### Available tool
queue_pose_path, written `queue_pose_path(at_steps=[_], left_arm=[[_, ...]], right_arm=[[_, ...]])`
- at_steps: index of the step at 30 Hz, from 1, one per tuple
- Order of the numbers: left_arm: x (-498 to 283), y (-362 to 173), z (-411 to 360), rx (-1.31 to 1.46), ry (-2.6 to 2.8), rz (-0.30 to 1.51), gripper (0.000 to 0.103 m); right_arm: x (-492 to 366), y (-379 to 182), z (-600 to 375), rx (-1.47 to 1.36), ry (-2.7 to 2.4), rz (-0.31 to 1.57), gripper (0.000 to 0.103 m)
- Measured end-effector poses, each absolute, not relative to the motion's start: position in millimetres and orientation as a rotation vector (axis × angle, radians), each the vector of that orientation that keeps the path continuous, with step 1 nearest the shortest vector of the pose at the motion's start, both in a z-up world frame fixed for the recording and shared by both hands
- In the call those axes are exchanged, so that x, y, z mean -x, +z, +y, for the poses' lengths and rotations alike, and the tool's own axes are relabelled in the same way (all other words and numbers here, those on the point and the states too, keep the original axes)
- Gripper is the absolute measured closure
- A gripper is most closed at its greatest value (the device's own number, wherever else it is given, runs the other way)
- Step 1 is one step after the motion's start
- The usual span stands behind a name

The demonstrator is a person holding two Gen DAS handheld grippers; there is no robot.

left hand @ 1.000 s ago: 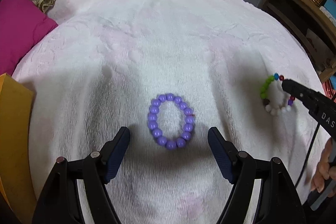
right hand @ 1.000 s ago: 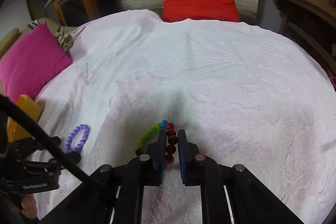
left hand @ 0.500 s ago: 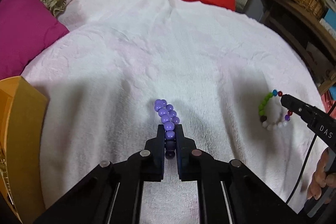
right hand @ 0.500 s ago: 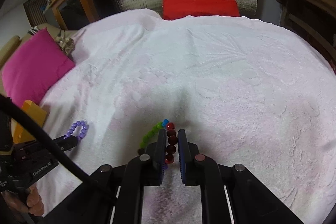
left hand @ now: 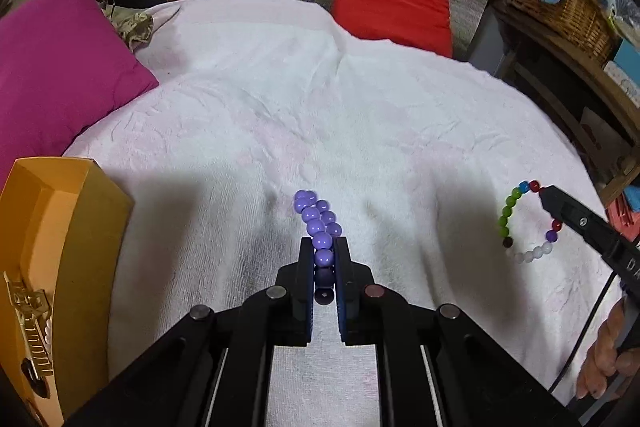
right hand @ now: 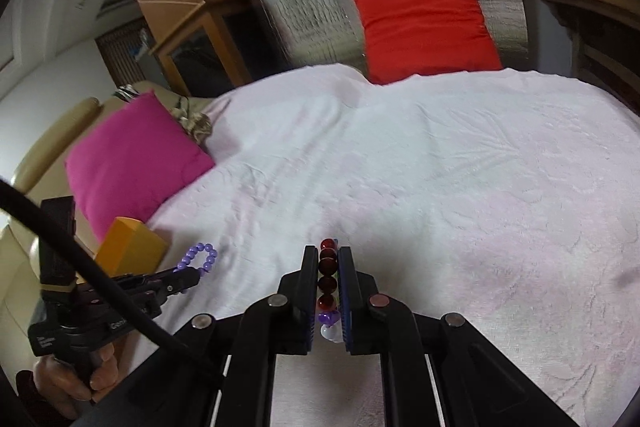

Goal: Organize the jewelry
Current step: 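Grasp the purple bead bracelet with the left gripper while the right holds the multicolour bracelet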

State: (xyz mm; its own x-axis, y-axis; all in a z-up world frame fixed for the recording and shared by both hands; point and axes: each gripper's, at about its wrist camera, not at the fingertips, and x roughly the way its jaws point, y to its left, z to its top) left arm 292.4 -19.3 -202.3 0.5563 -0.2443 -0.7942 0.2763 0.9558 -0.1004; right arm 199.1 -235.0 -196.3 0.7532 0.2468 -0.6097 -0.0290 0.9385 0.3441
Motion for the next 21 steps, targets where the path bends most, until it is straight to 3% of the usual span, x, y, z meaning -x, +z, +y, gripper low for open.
queue_pose_path(at_steps=[21], left_arm=[[-282.4,-184.8,-4.6,-0.102,-0.165,0.846,0.094]], right_arm=[[-190.7,-192.5,-207.0,-0.283,0.202,0.670,0.092]])
